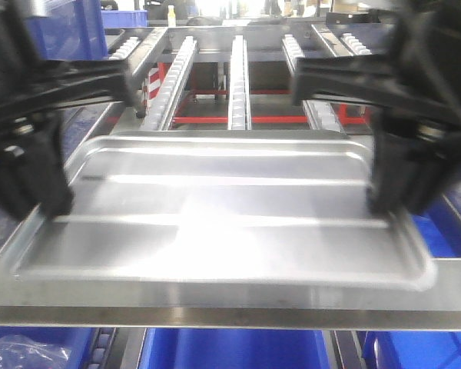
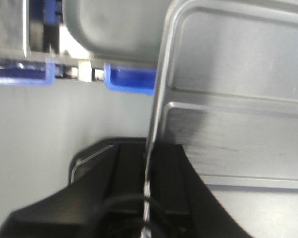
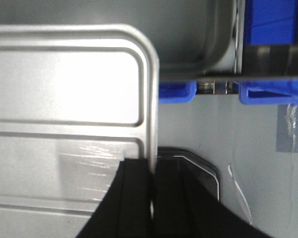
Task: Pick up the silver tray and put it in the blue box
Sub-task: 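Close both grippers on the rims and lift the tray off the rack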
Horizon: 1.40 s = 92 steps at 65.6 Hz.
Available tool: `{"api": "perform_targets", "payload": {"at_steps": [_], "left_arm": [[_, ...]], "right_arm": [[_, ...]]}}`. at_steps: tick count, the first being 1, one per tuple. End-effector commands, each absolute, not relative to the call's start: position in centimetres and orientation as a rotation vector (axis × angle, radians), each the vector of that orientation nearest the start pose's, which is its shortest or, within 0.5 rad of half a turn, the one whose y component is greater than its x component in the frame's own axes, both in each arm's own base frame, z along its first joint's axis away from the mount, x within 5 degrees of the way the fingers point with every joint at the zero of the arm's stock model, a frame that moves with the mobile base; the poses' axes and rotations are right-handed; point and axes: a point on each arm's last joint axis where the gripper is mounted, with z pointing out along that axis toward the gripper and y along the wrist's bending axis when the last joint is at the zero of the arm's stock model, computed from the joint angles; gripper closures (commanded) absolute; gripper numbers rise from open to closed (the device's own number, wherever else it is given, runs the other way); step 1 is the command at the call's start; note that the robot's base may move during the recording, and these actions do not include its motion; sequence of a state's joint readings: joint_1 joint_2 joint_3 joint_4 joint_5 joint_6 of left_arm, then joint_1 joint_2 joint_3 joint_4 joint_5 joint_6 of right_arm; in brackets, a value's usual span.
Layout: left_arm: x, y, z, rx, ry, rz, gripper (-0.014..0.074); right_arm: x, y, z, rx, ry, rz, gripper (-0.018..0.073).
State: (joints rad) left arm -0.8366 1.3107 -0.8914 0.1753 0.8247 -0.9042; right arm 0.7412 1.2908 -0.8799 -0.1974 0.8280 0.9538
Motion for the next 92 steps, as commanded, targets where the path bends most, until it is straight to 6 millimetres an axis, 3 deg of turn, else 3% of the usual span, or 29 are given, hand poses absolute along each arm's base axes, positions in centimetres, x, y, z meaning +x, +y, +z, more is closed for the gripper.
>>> {"api": "perform_targets", "payload": {"at_steps": [1, 14, 22, 47, 92], "left_arm": [[15.8, -17.3, 27.7, 0.01, 2.677, -0.413, 0.0603], [13.3, -16.6, 27.2, 0.028, 2.686, -0.268, 0.0603], [12.7, -17.1, 27.3, 0.078, 2.67, -0.281, 0.0603], [12.7, -17.4, 27.4, 0.084, 2.658, -0.311, 0.0603], [13.0, -17.2, 27.1, 0.102, 2.656, -0.24, 0.0603]], "right_arm": [[17.3, 14.9, 27.9, 0.14, 2.643, 0.351, 0.0503], [15.6, 14.4, 27.6, 0.161, 2.642, 0.343, 0.0503], [15.3, 14.6, 27.5, 0.128, 2.637, 0.32, 0.0503], [16.0, 14.9, 26.3, 0.088, 2.663, 0.202, 0.0503], [16.1, 15.2, 26.3, 0.088, 2.657, 0.238, 0.0503]]}}
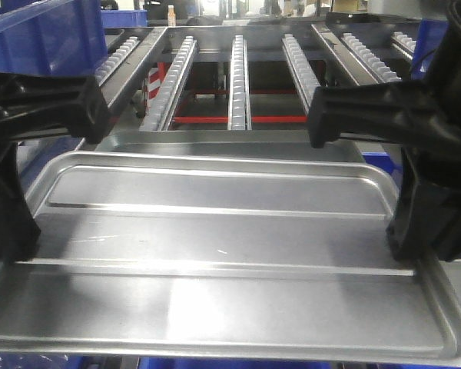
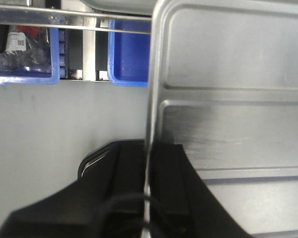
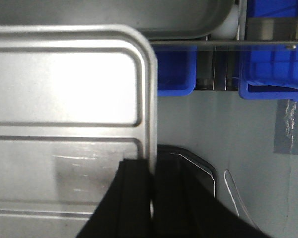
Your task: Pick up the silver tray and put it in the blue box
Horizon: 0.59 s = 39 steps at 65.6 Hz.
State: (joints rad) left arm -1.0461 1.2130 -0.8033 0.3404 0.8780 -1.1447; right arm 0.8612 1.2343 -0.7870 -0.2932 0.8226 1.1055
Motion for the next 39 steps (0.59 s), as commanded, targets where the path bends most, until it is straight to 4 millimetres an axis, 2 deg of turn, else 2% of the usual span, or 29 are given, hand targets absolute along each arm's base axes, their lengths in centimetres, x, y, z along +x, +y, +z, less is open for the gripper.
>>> {"api": "perform_targets", "payload": {"at_steps": [1, 39], "left_arm": [[12.98, -17.24, 27.07, 0.102, 2.656, -0.24, 0.0603], [13.23, -17.99, 26.48, 0.101, 2.665, -0.264, 0.0603]], "right_arm": [[16.08, 15.22, 26.31, 0.088, 2.657, 0.238, 0.0503], [16.07, 15.26, 26.3, 0.091, 2.659, 0.245, 0.0503]]}}
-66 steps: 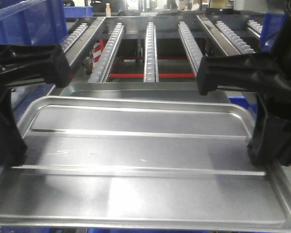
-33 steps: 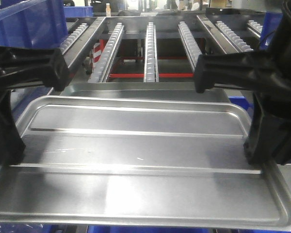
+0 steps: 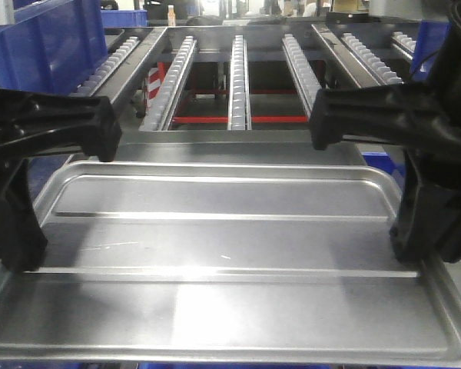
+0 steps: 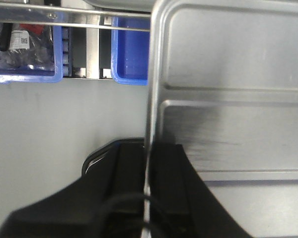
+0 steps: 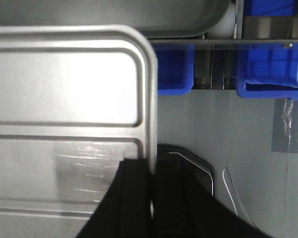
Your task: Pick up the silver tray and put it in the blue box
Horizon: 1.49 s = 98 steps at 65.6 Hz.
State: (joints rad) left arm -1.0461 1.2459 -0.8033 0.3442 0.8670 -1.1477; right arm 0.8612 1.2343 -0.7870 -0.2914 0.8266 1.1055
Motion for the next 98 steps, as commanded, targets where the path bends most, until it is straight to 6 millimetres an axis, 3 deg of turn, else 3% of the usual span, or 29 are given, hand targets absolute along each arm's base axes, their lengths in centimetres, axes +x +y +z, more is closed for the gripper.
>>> {"api": "perform_targets", "payload": {"at_steps": [1, 98], "left_arm": [[13.23, -17.99, 26.48, 0.101, 2.665, -0.264, 0.0603], [13.18, -17.82, 26.42, 0.097, 2.675, -0.239, 0.0604]], "right_arm": [[16.07, 15.26, 26.3, 0.091, 2.659, 0.245, 0.0503], [16.04, 15.18, 26.28, 0.093, 2.664, 0.233, 0.0503]]}}
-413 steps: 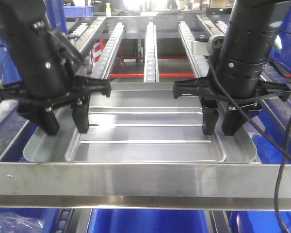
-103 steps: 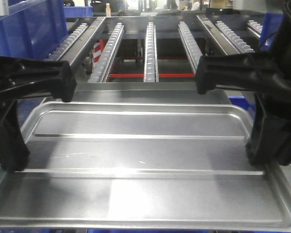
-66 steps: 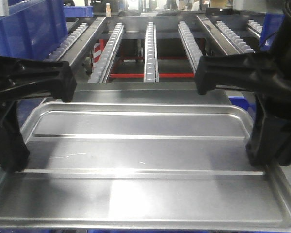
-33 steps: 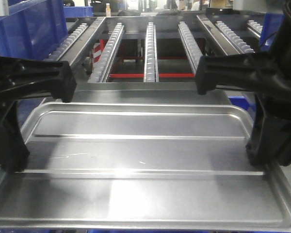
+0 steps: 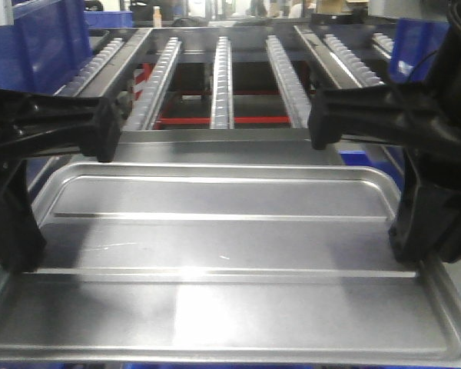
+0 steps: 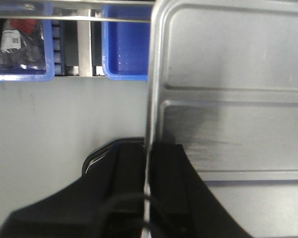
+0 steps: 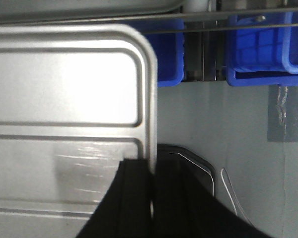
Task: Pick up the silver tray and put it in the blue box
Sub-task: 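Hold the tray with both grippers while the base turns and drives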
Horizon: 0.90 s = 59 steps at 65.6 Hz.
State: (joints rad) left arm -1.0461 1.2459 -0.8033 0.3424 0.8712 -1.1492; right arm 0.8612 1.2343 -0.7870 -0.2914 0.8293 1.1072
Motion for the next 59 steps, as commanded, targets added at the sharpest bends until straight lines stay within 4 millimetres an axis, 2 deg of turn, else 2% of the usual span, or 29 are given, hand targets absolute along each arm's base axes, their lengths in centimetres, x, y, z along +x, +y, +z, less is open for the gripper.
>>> {"api": "perform_targets", "payload": {"at_steps": [1, 59], "left_arm": [[13.18, -17.82, 26.42, 0.097, 2.675, -0.239, 0.0604], [13.2, -17.85, 26.37, 0.097, 2.676, -0.237, 0.0604]], "right_arm": [[16.04, 15.18, 26.28, 0.093, 2.664, 0.233, 0.0503], [16.04, 15.18, 26.28, 0.093, 2.664, 0.233, 0.0503]]}}
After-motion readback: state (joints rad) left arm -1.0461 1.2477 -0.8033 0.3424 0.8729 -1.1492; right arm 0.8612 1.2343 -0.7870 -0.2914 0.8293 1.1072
